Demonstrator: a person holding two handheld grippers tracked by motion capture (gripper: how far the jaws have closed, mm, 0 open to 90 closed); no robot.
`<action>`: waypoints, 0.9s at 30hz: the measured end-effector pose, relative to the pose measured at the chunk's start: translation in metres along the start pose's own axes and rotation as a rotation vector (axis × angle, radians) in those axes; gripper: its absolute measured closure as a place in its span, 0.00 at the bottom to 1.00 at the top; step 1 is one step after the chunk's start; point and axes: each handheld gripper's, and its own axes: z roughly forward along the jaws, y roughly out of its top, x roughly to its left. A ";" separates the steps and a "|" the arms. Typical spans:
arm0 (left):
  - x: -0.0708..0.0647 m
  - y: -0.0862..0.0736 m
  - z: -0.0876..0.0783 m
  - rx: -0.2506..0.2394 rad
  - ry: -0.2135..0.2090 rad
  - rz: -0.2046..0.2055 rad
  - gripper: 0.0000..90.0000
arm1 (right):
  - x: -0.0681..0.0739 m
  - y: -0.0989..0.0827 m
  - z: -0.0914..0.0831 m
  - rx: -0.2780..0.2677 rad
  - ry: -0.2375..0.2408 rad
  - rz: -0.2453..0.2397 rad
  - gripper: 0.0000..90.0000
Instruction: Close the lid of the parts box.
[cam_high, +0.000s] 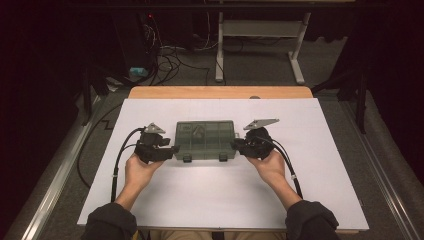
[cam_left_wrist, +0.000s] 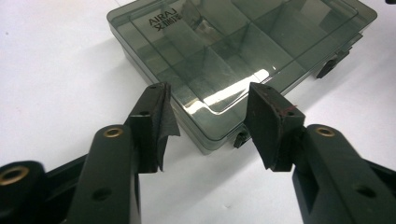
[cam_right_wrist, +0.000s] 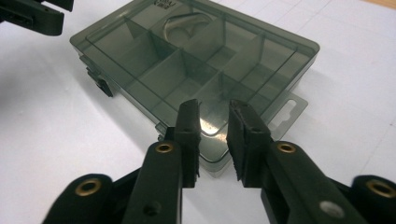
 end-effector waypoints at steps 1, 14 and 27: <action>0.000 -0.001 -0.001 -0.005 -0.002 -0.006 0.54 | 0.000 0.000 -0.001 -0.002 -0.001 0.002 0.80; -0.002 -0.021 -0.015 -0.079 0.034 -0.006 0.46 | -0.005 -0.017 -0.028 -0.088 -0.040 0.008 0.70; -0.002 -0.038 -0.030 -0.123 0.032 -0.020 0.43 | -0.014 -0.042 -0.054 -0.111 -0.062 0.024 0.63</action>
